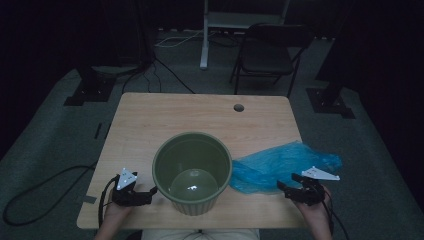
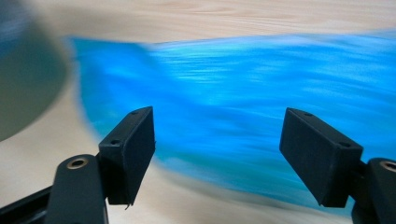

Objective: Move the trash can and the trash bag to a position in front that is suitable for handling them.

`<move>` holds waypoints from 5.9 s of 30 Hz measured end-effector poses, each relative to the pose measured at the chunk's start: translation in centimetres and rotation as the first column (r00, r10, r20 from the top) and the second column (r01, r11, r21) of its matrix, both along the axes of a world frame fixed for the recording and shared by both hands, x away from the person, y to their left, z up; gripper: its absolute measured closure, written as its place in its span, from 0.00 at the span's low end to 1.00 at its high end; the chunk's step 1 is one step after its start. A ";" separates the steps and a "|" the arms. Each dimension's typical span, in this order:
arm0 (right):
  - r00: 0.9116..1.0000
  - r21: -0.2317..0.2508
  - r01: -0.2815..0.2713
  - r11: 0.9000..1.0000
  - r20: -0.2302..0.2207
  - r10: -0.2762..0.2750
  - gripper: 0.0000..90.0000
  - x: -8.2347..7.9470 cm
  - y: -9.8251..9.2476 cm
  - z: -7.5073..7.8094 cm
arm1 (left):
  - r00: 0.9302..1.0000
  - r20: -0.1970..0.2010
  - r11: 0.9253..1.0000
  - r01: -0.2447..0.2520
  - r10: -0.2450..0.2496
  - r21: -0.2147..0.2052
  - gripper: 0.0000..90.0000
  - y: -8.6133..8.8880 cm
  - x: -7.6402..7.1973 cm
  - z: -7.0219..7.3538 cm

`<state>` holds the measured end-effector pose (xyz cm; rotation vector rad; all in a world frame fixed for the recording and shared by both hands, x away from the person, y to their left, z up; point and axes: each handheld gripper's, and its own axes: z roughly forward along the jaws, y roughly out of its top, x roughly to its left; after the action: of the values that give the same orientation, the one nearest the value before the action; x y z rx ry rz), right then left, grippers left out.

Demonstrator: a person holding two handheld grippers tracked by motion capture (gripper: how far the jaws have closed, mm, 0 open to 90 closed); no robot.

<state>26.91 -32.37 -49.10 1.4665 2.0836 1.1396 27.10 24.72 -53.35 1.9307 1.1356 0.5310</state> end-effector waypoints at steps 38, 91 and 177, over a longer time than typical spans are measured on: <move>0.993 -0.120 0.109 0.987 0.050 -0.103 1.00 12.7 1.0 -0.3 | 1.000 -0.002 1.000 0.001 -0.001 -0.014 0.03 0.1 0.0 0.0; 0.986 -0.081 0.156 0.984 -0.048 -0.160 1.00 13.4 -1.3 -1.8 | 1.000 0.000 1.000 -0.001 0.001 -0.013 0.03 0.4 0.0 0.1; 0.973 -0.013 0.052 0.999 -0.222 -0.054 0.26 10.0 -1.1 -2.5 | 1.000 -0.013 0.999 -0.015 0.015 -0.034 0.03 0.9 0.0 -0.2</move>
<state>36.89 -33.51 -51.64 1.7050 2.1752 0.9854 27.15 25.58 -53.52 1.9003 1.1604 0.5053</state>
